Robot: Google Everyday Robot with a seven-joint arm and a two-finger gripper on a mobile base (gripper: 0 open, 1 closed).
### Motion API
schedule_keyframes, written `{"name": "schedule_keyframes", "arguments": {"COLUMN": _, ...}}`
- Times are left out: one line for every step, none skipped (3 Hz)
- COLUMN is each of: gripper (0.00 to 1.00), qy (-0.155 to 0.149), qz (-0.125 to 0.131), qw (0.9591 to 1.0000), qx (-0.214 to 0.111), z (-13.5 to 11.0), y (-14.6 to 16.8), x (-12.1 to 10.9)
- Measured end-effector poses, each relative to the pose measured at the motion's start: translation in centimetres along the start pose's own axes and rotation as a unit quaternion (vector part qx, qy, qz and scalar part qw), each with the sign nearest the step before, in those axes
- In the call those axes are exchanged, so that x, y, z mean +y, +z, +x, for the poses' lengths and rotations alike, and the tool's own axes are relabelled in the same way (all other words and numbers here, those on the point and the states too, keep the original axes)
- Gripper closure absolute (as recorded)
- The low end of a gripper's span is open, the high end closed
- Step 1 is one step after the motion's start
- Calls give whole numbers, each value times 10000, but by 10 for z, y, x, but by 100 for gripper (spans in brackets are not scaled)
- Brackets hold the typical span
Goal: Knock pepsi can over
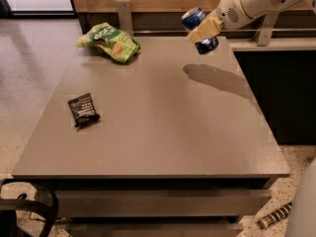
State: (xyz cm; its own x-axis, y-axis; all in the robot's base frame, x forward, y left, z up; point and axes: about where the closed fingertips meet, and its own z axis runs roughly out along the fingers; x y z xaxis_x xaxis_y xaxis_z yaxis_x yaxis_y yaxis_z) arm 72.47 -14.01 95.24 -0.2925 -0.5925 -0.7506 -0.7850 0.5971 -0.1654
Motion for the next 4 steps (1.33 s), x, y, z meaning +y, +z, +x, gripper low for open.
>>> {"name": "schedule_keyframes", "arguments": {"gripper": 100, "qy": -105, "qz": -122, "qw": 9982, "qx": 574, "z": 10, "y": 11, "x": 3}}
{"name": "schedule_keyframes", "arguments": {"gripper": 100, "qy": -151, "qz": -214, "qw": 9957, "qx": 884, "z": 19, "y": 21, "x": 5}}
{"name": "schedule_keyframes", "arguments": {"gripper": 100, "qy": -178, "qz": -281, "qw": 9912, "qx": 1280, "z": 36, "y": 32, "x": 7}}
{"name": "schedule_keyframes", "arguments": {"gripper": 100, "qy": -204, "qz": -386, "qw": 9821, "qx": 1832, "z": 56, "y": 45, "x": 9}}
